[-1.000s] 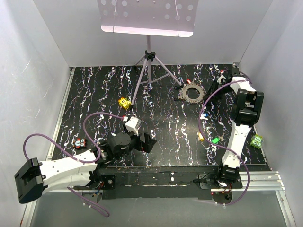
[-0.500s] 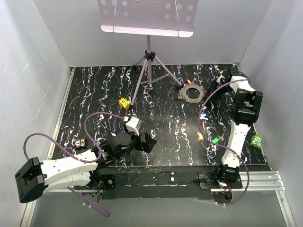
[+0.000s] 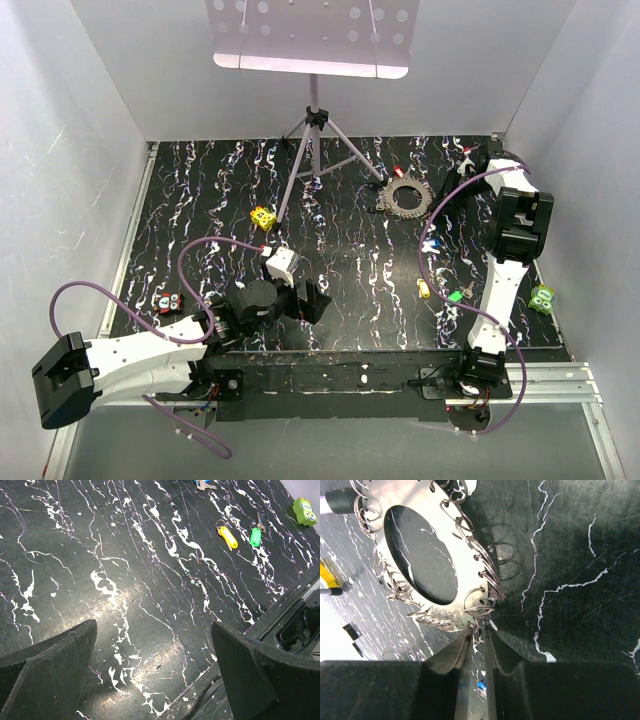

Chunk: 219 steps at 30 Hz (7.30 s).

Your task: Put the keys on the keyring

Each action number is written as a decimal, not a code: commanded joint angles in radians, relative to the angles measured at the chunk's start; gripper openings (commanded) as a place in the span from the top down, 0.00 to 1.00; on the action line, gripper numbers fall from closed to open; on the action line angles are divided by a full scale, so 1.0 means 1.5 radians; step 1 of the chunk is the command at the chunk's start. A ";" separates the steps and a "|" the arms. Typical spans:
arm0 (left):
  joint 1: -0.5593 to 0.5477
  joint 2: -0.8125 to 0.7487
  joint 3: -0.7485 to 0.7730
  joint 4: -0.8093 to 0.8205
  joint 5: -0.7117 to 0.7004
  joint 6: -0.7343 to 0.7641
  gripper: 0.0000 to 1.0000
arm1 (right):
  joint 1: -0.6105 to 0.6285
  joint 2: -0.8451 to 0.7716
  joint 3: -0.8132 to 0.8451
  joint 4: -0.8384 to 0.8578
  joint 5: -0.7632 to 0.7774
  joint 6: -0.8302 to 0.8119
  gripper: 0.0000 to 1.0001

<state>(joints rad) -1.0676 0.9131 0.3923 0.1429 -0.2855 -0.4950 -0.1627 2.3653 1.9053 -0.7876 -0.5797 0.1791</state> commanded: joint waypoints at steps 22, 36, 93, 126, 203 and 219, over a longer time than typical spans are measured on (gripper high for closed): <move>0.005 0.003 0.007 0.008 0.003 -0.002 0.02 | 0.001 0.032 0.070 -0.052 -0.018 -0.017 0.80; 0.006 0.004 0.006 0.009 0.001 -0.002 0.02 | 0.000 0.042 0.090 -0.070 -0.019 -0.024 0.83; 0.006 -0.225 -0.024 -0.073 0.013 -0.016 0.05 | 0.089 -0.466 -0.247 0.073 -0.222 -0.117 0.99; 0.182 0.143 0.130 -0.007 0.283 -0.111 0.05 | 0.207 -0.592 -0.463 0.122 -0.215 -0.384 0.45; 0.288 0.719 0.611 -0.187 0.466 0.054 0.76 | 0.121 -0.595 -0.446 0.088 -0.304 -0.361 0.47; 0.291 0.693 0.580 -0.114 0.491 -0.004 0.74 | 0.120 -0.590 -0.446 0.087 -0.303 -0.361 0.47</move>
<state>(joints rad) -0.6369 1.9835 1.2343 -0.0662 0.4103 -0.4736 0.0208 1.4750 1.2095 -0.6510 -1.0058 -0.3473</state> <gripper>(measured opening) 0.269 0.535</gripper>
